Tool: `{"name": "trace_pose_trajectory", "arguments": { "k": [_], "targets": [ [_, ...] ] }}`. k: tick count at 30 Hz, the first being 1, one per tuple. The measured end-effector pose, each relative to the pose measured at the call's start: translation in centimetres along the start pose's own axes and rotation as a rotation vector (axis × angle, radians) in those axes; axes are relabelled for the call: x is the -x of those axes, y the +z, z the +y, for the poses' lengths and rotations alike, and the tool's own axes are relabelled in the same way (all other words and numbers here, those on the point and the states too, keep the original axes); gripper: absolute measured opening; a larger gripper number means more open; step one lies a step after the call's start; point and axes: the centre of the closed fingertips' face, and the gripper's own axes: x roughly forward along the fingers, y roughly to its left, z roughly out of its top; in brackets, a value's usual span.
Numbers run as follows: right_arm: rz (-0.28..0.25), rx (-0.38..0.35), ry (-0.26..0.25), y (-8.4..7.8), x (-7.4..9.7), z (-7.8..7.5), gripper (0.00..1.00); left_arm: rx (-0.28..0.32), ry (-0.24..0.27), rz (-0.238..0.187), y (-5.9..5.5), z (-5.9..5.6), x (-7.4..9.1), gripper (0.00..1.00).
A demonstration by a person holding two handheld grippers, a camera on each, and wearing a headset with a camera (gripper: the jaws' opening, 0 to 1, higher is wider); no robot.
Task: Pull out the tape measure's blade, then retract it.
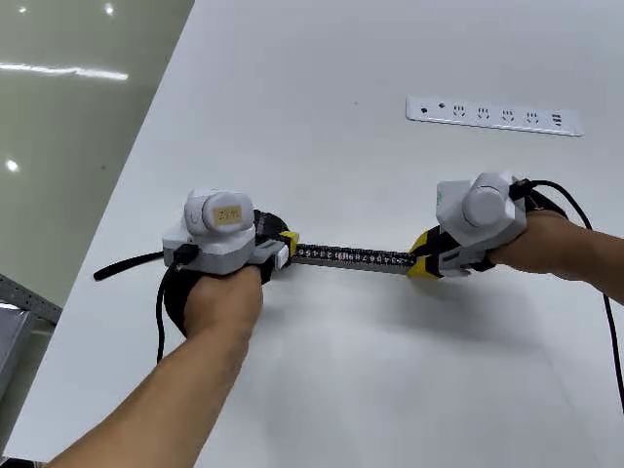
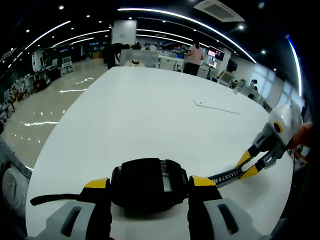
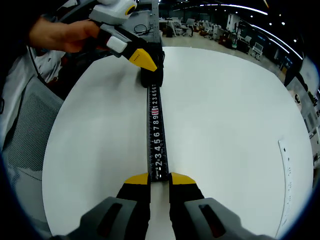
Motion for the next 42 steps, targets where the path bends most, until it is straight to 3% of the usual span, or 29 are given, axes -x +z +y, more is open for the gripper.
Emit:
{"name": "trace_pose_trajectory", "arguments": {
  "k": [42],
  "targets": [
    [-0.018,0.024,-0.003,2.9,-2.1,-0.2,0.13,-0.006,-0.002,-0.003,0.0,0.0,0.1,0.58]
  ]
}}
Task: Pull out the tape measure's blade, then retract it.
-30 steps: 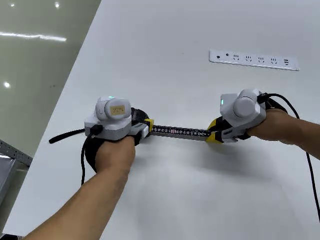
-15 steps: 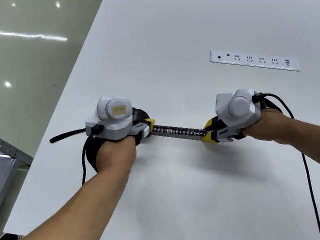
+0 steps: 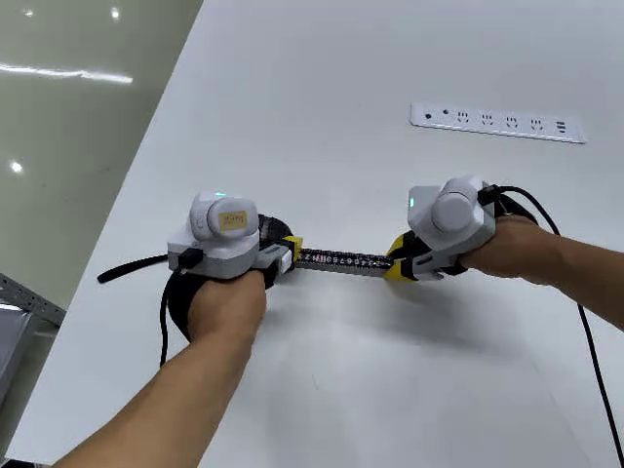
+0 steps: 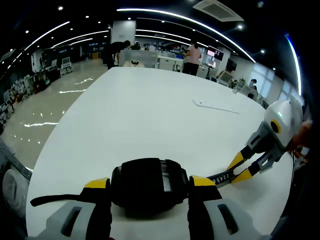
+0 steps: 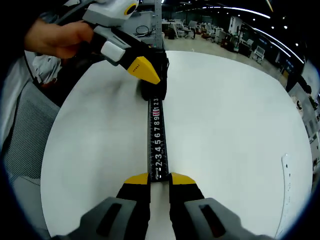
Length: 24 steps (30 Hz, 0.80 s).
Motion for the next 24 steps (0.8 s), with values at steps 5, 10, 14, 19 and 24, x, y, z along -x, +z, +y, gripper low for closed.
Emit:
{"name": "trace_pose_trajectory", "arguments": {
  "k": [5,10,14,19,24],
  "targets": [
    [-0.001,0.004,0.000,0.3,0.0,0.2,0.13,0.000,0.001,0.000,0.0,0.0,-0.1,0.58],
    [-0.005,0.005,0.000,0.7,-0.1,0.3,0.13,-0.001,-0.001,0.000,0.0,0.1,-0.3,0.58],
    [-0.008,0.008,0.000,1.0,-0.4,0.2,0.13,-0.002,-0.001,0.000,0.0,0.1,-0.2,0.58],
    [-0.009,0.008,0.001,1.1,-0.5,0.2,0.13,-0.002,-0.001,0.001,0.0,0.1,-0.2,0.58],
    [-0.014,0.009,0.005,1.6,-1.0,0.3,0.13,-0.006,-0.002,-0.005,0.0,0.1,-0.2,0.58]
  ]
}}
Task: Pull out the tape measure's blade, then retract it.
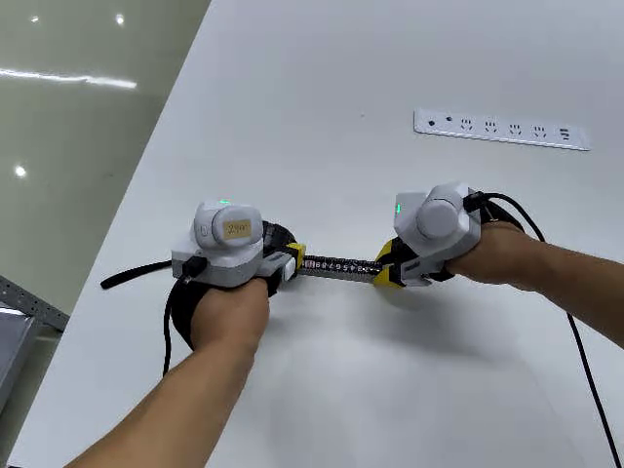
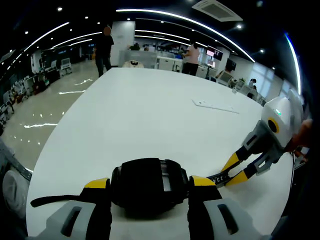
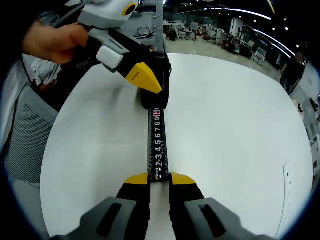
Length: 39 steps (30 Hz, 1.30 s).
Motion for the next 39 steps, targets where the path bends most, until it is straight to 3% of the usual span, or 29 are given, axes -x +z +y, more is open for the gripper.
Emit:
{"name": "trace_pose_trajectory", "arguments": {
  "k": [39],
  "targets": [
    [-0.018,0.009,-0.002,2.2,-1.7,0.1,0.13,0.003,-0.003,-0.001,0.1,0.0,0.0,0.58]
  ]
}}
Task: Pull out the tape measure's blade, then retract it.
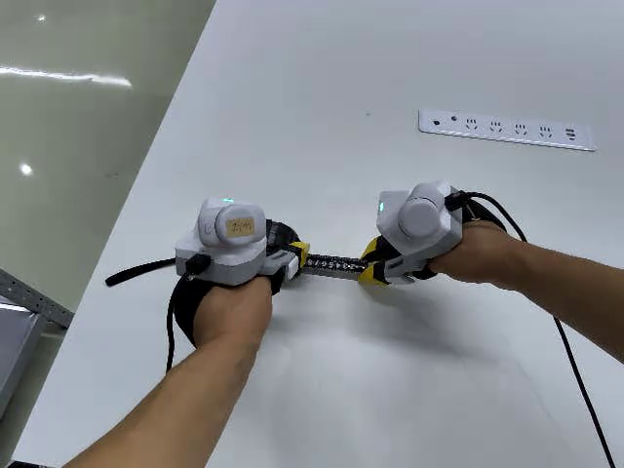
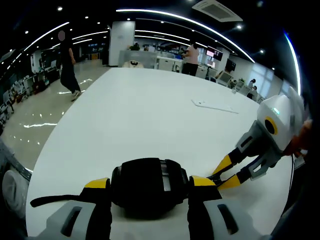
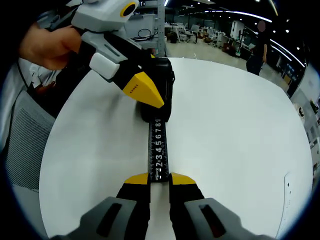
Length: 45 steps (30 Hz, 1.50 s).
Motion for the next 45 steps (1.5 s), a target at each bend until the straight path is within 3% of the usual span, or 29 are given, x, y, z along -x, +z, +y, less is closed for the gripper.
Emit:
{"name": "trace_pose_trajectory", "arguments": {
  "k": [45],
  "targets": [
    [-0.013,0.029,-0.009,2.7,-1.6,0.2,0.13,-0.009,-0.007,0.001,-0.1,0.1,-0.2,0.58]
  ]
}}
